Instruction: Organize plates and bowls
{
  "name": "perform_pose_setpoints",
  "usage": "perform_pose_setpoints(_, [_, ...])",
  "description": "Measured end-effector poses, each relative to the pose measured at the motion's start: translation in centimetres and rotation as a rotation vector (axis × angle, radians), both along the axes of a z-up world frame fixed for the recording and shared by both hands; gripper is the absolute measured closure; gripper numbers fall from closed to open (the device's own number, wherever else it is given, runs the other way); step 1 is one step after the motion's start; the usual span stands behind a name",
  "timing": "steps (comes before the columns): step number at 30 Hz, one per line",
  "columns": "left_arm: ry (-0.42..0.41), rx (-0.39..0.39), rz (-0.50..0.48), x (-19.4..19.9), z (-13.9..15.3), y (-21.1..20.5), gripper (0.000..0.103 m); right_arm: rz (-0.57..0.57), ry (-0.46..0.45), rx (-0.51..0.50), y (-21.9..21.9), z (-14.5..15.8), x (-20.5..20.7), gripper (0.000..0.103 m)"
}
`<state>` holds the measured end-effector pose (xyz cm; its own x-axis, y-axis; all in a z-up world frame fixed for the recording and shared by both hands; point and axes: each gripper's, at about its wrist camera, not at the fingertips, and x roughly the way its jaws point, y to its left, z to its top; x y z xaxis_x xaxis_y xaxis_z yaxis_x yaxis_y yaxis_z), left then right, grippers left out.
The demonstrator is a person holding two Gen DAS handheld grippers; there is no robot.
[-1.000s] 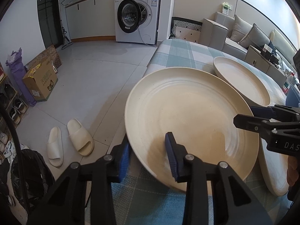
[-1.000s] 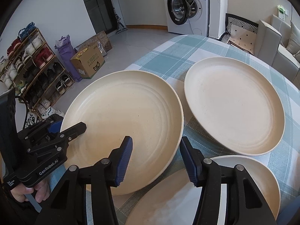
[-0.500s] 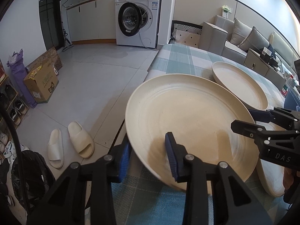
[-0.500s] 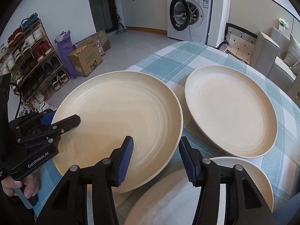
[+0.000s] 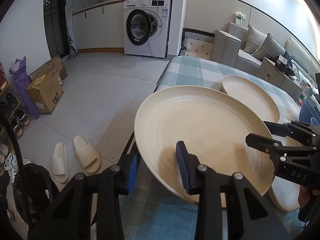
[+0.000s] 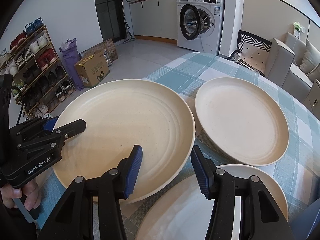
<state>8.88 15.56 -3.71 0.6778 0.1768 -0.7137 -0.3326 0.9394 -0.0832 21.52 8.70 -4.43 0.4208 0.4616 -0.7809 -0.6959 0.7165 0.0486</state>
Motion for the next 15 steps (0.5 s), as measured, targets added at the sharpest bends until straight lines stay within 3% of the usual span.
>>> perform_pose_setpoints(15, [-0.046,0.008,-0.026,-0.8,2.2,-1.0,0.068,-0.036,-0.039,0.047,-2.3,2.6,-1.9,0.051])
